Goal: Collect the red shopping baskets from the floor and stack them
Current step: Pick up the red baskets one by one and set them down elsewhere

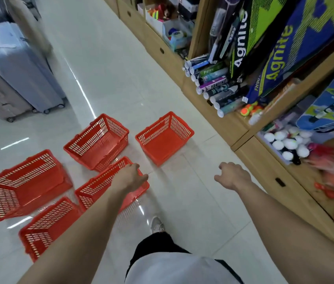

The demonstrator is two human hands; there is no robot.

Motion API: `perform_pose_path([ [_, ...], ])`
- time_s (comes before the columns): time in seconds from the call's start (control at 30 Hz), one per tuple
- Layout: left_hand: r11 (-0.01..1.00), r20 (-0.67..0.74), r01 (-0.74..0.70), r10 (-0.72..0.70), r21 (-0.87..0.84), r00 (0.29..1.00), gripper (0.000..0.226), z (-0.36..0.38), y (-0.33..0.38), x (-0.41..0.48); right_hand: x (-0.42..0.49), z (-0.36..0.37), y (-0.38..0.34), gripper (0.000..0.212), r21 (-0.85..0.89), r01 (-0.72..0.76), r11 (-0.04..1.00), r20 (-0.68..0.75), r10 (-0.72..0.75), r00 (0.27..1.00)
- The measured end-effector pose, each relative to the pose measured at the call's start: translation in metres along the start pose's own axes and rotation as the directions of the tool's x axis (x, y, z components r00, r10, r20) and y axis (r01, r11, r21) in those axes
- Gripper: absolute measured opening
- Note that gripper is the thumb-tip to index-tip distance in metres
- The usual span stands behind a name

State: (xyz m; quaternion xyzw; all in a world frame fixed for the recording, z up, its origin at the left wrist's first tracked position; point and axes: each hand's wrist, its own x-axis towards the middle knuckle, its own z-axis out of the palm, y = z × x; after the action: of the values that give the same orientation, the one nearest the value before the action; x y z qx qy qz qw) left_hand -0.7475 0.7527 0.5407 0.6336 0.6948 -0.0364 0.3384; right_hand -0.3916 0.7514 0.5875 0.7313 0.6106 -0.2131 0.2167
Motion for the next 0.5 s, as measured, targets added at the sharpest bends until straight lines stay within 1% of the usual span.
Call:
perform_pose_path([
  [0.13,0.999,0.000,0.027,-0.027,0.043,1.000,0.065,-0.031,0.012,0.062,0.057,-0.044,-0.020,0.058,0.040,0.030,0.999,-0.017,-0.029,0.999],
  [0.2,0.999,0.012,0.043,-0.044,0.030,0.999,0.070,-0.040,0.021,0.089,0.088,-0.061,-0.026,0.059,0.048,0.049,0.998,-0.011,-0.048,0.999],
  [0.3,0.998,0.022,0.068,-0.068,0.009,0.997,0.070,-0.049,0.035,0.129,0.140,-0.082,-0.028,0.061,0.047,0.075,0.996,0.003,-0.076,0.997],
  [0.37,0.995,0.022,0.095,-0.095,0.005,0.995,0.070,-0.052,0.044,0.156,0.178,-0.092,-0.027,0.060,0.028,0.099,0.995,0.026,-0.100,0.995],
  [0.5,0.980,0.011,0.199,-0.199,-0.013,0.980,0.070,-0.051,0.060,0.214,0.273,-0.112,-0.023,0.060,-0.023,0.159,0.987,0.110,-0.155,0.982],
])
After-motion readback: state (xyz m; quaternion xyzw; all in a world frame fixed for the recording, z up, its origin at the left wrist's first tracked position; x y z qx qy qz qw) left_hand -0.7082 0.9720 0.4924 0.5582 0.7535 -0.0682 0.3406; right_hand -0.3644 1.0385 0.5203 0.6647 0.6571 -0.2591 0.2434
